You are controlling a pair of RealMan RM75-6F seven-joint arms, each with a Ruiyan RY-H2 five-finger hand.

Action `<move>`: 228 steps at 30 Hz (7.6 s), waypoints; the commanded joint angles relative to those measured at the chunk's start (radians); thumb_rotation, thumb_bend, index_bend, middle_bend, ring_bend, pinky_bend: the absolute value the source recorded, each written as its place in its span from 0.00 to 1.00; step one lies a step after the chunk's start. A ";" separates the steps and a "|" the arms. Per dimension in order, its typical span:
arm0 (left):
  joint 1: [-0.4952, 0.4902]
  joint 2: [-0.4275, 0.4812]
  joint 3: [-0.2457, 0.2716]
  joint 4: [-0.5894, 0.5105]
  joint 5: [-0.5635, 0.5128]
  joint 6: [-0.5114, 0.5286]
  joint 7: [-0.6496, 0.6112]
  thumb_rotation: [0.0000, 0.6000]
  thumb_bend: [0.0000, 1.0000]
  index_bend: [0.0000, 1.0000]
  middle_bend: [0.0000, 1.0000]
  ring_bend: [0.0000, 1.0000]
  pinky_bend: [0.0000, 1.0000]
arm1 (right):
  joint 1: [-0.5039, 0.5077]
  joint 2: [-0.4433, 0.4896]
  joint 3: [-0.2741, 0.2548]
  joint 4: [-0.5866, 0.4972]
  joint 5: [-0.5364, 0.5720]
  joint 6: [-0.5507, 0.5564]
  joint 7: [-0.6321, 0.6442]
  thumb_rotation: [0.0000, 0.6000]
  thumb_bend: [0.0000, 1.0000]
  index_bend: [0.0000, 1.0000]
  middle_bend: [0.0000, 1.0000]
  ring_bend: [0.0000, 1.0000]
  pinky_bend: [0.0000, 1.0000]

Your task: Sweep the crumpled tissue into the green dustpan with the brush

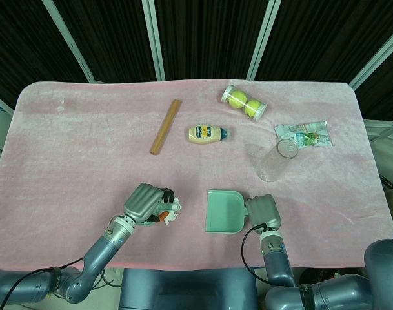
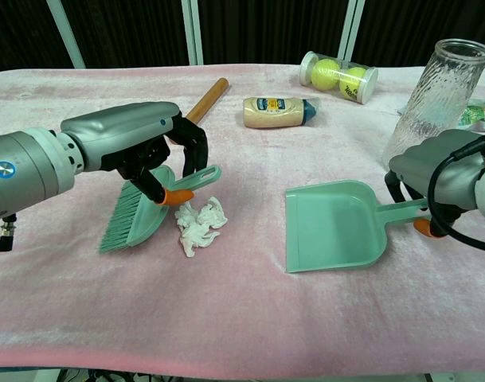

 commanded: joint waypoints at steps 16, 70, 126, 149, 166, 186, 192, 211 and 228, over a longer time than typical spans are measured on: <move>0.004 -0.021 -0.004 0.029 0.013 -0.013 -0.037 1.00 0.42 0.59 0.67 0.85 0.97 | 0.013 -0.006 0.000 0.017 0.014 0.005 -0.010 1.00 0.40 0.58 0.52 0.62 0.75; -0.121 -0.325 -0.160 0.257 0.077 -0.048 -0.200 1.00 0.43 0.60 0.67 0.85 0.97 | 0.042 -0.054 0.024 0.027 0.027 0.038 -0.023 1.00 0.40 0.58 0.52 0.63 0.75; -0.188 -0.421 -0.209 0.359 0.115 -0.064 -0.310 1.00 0.44 0.61 0.67 0.85 0.97 | 0.054 -0.118 0.024 0.046 0.034 0.069 -0.068 1.00 0.40 0.58 0.52 0.63 0.75; -0.155 -0.354 -0.199 0.322 0.187 -0.003 -0.438 1.00 0.44 0.60 0.67 0.85 0.97 | 0.049 -0.122 0.023 0.042 0.027 0.083 -0.076 1.00 0.40 0.58 0.52 0.63 0.75; -0.128 -0.353 -0.148 0.385 0.158 -0.036 -0.451 1.00 0.44 0.60 0.67 0.85 0.97 | 0.047 -0.130 0.023 0.047 0.027 0.083 -0.082 1.00 0.40 0.58 0.52 0.63 0.75; -0.204 -0.508 -0.219 0.505 0.202 -0.001 -0.491 1.00 0.44 0.60 0.66 0.85 0.97 | 0.052 -0.141 0.033 0.033 0.021 0.091 -0.089 1.00 0.40 0.58 0.52 0.63 0.75; -0.200 -0.496 -0.220 0.493 0.207 0.007 -0.498 1.00 0.44 0.60 0.66 0.85 0.97 | 0.050 -0.140 0.038 0.027 0.016 0.097 -0.084 1.00 0.40 0.58 0.52 0.63 0.75; -0.160 -0.266 -0.244 0.343 0.234 0.022 -0.542 1.00 0.44 0.60 0.66 0.85 0.97 | 0.043 -0.143 0.048 0.032 0.020 0.103 -0.074 1.00 0.40 0.58 0.52 0.63 0.75; -0.130 0.070 -0.083 0.291 0.179 -0.171 -0.179 1.00 0.43 0.60 0.66 0.85 0.97 | 0.037 -0.135 0.049 0.034 0.027 0.091 -0.066 1.00 0.40 0.58 0.52 0.63 0.75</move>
